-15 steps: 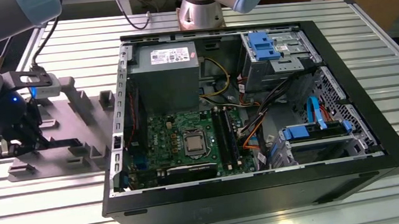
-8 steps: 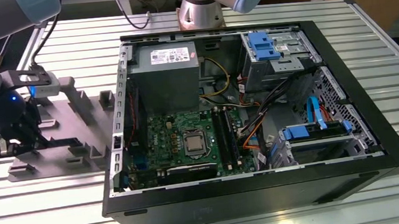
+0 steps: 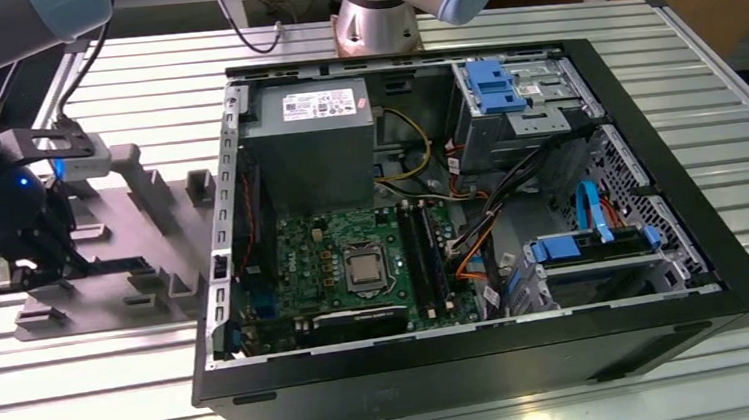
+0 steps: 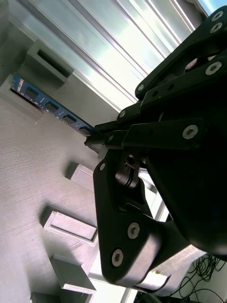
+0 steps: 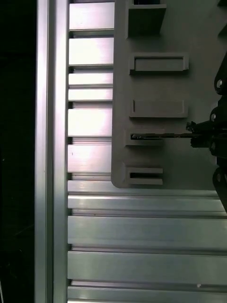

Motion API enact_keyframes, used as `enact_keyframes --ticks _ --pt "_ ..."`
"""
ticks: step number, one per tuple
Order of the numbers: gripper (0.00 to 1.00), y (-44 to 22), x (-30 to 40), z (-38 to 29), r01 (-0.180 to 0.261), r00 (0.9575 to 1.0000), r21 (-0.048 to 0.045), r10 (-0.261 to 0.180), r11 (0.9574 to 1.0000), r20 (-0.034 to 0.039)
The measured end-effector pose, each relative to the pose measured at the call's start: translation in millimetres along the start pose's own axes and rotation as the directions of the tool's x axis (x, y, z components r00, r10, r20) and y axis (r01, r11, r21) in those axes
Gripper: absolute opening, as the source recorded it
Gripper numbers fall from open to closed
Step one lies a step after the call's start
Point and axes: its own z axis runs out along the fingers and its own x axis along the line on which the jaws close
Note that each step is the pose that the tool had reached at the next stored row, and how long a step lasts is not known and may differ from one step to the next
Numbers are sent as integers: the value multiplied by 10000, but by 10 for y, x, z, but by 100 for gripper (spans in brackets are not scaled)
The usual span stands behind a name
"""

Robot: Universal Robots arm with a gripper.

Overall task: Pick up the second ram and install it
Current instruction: 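Pick up the second ram and move it above second insertion slot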

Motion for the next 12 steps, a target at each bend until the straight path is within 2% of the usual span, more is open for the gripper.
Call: enact_keyframes --ticks 12 --pt "14 1 -1 -29 0 10000 0 0 10000 0"
